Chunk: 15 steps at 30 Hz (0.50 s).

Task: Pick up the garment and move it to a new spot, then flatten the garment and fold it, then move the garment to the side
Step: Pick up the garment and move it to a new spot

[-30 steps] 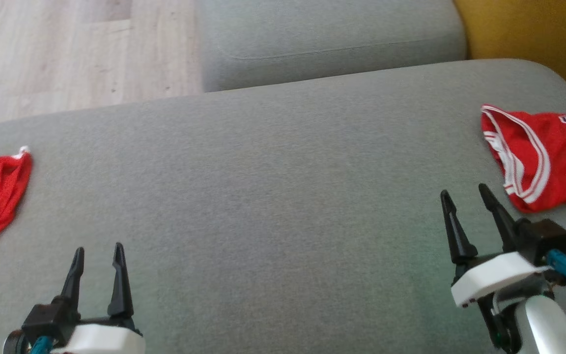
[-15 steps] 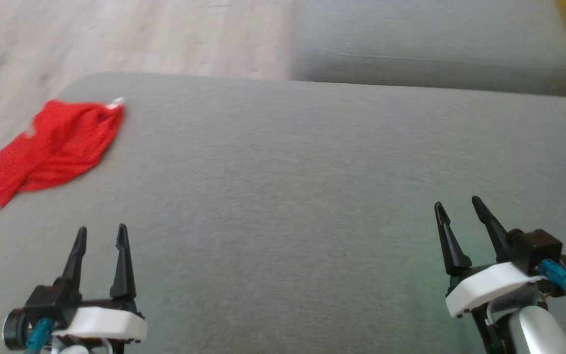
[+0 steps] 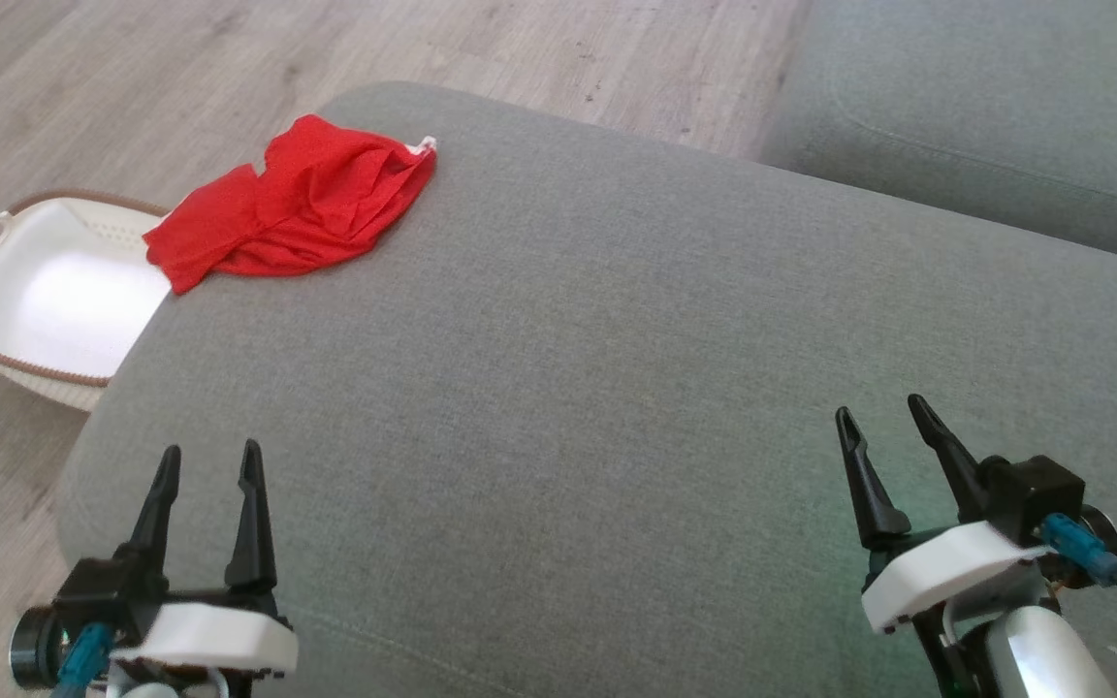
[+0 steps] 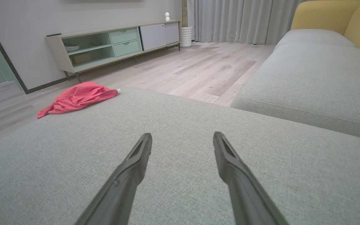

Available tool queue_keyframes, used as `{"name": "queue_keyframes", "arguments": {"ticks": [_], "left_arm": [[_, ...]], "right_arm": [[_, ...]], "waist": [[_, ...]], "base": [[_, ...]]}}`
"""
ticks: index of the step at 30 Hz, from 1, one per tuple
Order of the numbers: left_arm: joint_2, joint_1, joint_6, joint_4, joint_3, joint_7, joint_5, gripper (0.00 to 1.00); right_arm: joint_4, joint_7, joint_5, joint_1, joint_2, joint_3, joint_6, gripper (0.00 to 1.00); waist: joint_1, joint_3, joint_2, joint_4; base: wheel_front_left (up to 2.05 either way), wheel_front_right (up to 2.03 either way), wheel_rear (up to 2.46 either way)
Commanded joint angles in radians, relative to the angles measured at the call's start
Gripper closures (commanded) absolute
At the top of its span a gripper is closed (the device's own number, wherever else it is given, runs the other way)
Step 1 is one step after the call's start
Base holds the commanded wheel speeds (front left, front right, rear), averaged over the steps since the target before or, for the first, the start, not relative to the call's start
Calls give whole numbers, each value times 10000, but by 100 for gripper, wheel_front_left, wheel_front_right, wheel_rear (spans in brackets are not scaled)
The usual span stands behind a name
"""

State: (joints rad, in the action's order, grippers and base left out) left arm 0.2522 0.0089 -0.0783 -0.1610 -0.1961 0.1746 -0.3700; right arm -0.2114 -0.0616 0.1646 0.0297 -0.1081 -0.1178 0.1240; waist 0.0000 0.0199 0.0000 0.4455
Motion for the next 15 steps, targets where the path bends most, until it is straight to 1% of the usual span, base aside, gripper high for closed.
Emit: {"name": "queue_keyframes", "arguments": {"ticks": [1, 4, 7, 9, 13, 15], "left_arm": [[120, -329, -92, 471, 300, -37, 36, 0], [74, -179, -272, 887, 286, -176, 45, 0], [-95, 0, -534, 1347, 382, -326, -105, 0], [-83, 0, -562, 1700, 342, -543, -142, 0], [145, -565, -559, 2592, 599, -1051, -376, 0], [440, -1039, -518, 2814, 832, -1438, -498, 0]], "right_arm": [[271, -66, -35, 396, -27, -206, 67, 0], [261, -68, -16, 402, -73, -237, 67, 0], [252, -48, 0, 393, -88, -231, 67, 0], [295, -47, -8, 384, -92, -215, 67, 0], [484, 20, -35, 467, -124, -173, 67, 0], [623, 98, -57, 567, -162, -136, 67, 0]], "waist": [[0, 24, 0, 29], [0, 61, 0, -3], [0, 115, 0, -101], [0, 194, 0, -182], [0, 521, 0, -459], [0, 824, 0, -678]], "base": [[0, 0, 0], [0, 0, 0], [0, 0, 0], [0, 0, 0], [0, 0, 0], [0, 0, 0]]}}
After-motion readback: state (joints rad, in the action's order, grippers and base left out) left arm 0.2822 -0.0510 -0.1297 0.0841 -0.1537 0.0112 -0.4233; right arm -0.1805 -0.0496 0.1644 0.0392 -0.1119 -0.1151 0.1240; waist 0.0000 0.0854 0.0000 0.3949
